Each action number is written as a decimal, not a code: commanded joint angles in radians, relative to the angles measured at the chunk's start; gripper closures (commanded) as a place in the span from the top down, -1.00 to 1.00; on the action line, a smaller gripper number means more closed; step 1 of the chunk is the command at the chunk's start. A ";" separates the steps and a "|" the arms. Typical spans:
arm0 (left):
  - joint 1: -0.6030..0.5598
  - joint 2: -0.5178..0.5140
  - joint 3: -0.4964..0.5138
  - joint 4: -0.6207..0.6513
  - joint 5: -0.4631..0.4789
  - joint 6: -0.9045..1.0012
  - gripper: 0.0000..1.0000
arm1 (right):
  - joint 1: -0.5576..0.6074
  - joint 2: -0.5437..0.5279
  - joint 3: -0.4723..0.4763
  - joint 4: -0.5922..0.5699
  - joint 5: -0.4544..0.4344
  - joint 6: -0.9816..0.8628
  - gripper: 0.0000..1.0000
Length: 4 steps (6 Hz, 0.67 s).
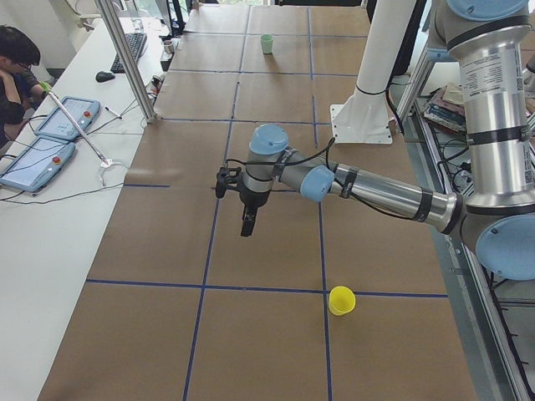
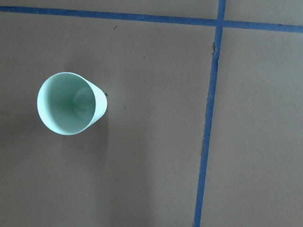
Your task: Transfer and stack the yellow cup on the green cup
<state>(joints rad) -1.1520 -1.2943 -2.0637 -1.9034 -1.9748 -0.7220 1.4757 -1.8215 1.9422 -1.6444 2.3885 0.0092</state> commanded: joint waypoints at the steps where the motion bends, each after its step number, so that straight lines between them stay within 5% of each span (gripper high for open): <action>1: 0.278 0.062 -0.016 -0.057 0.345 -0.438 1.00 | 0.000 -0.001 0.000 0.000 0.000 0.001 1.00; 3: 0.539 0.158 -0.016 -0.046 0.704 -0.928 1.00 | 0.000 -0.001 -0.002 0.000 0.000 0.002 1.00; 4: 0.590 0.205 -0.015 -0.013 0.809 -1.121 1.00 | 0.000 -0.001 -0.002 0.000 0.001 0.002 1.00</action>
<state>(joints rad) -0.6357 -1.1396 -2.0795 -1.9395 -1.2896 -1.6453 1.4757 -1.8224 1.9409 -1.6444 2.3888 0.0107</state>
